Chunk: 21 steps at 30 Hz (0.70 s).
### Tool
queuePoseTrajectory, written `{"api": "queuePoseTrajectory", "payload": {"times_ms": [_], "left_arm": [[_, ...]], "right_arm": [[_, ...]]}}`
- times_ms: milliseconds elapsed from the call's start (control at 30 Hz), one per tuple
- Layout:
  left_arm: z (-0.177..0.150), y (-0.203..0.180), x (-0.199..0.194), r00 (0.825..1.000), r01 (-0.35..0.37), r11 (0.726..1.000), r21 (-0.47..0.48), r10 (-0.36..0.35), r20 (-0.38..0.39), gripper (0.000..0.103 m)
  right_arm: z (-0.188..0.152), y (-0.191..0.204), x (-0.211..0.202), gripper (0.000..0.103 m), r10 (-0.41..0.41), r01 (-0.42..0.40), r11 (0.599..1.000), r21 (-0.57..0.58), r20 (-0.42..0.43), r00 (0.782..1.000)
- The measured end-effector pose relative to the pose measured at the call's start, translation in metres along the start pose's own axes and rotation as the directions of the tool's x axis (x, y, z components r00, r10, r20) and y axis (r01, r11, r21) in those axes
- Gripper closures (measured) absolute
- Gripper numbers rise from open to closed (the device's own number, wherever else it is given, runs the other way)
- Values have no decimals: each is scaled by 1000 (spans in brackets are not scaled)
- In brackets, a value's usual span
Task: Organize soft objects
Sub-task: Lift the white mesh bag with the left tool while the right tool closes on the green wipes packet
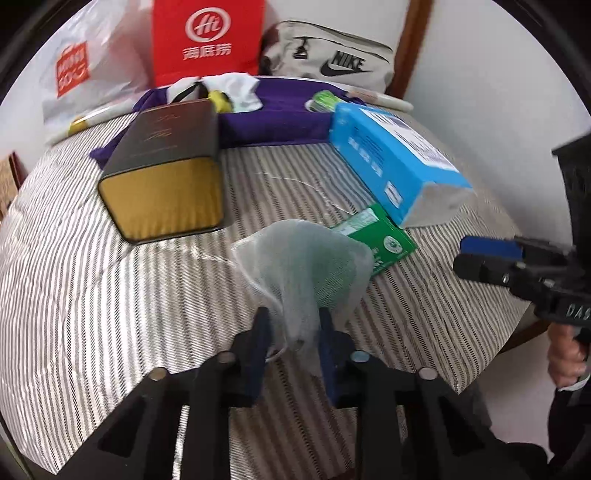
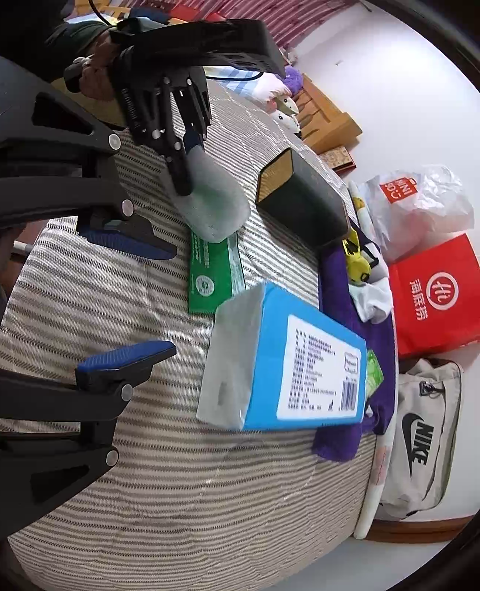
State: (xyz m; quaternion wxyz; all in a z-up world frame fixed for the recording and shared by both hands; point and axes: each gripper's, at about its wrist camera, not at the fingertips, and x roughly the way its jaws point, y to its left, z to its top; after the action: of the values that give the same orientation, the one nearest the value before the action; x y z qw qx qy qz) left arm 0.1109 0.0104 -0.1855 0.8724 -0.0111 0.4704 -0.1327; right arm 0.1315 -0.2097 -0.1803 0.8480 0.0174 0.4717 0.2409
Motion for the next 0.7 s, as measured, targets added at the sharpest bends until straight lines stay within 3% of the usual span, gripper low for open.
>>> {"api": "queuePoseTrajectory", "payload": {"times_ms": [367, 500, 700], "left_arm": [[3, 43, -15, 984, -172, 985, -30, 173, 36, 82], [0, 62, -15, 988, -150, 985, -90, 152, 23, 82], [-3, 68, -11, 993, -112, 987, -115, 116, 30, 82]], "right_arm": [[9, 47, 25, 57, 6, -11, 988, -157, -33, 999], [13, 64, 36, 49, -23, 7, 968, -250, -61, 998], [11, 76, 50, 48, -119, 95, 920, -379, -39, 992]]}}
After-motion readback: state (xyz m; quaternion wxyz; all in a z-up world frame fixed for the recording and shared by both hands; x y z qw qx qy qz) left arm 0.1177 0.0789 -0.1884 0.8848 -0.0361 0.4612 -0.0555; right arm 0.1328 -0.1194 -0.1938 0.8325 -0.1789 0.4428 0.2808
